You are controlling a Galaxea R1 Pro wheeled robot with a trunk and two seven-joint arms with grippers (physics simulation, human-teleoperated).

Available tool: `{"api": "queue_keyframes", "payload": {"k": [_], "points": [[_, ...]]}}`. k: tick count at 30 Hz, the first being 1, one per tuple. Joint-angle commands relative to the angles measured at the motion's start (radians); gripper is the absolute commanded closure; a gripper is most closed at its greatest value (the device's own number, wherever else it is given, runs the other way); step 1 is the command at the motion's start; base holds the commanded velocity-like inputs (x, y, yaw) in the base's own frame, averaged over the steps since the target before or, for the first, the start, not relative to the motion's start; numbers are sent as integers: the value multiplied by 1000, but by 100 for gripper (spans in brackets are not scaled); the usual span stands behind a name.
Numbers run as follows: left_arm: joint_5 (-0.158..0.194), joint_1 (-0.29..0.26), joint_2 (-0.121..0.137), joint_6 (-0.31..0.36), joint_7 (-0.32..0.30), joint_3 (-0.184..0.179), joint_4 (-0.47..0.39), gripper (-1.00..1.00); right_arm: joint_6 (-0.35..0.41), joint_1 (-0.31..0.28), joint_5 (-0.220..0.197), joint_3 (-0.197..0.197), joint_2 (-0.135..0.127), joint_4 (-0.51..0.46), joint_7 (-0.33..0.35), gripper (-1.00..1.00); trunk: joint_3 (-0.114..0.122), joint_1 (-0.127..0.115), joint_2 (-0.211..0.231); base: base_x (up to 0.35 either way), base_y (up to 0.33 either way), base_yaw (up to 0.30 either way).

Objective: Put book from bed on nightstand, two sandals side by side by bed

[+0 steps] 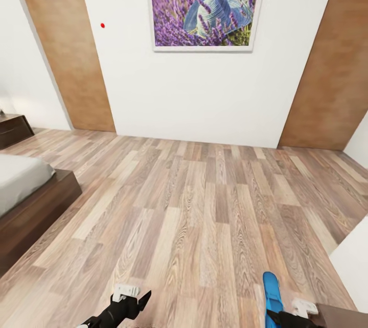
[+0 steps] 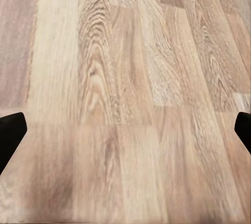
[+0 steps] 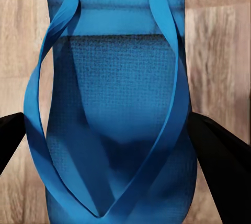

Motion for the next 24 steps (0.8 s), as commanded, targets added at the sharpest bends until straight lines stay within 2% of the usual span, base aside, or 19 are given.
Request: {"api": "queue_keyframes", "payload": {"k": [1, 11, 24], "points": [[8, -1, 0, 1, -6, 1, 1, -100, 2, 0, -5, -2, 0, 0, 5, 100, -1, 0, 0, 4, -2, 272], [8, -1, 0, 1, -6, 1, 2, -100, 2, 0, -4, -1, 0, 0, 4, 100, -1, 0, 0, 1, 0, 94], [8, -1, 0, 1, -6, 1, 2, -100, 2, 0, -4, 0, 0, 0, 4, 100, -1, 0, 0, 0, 0, 276]]}}
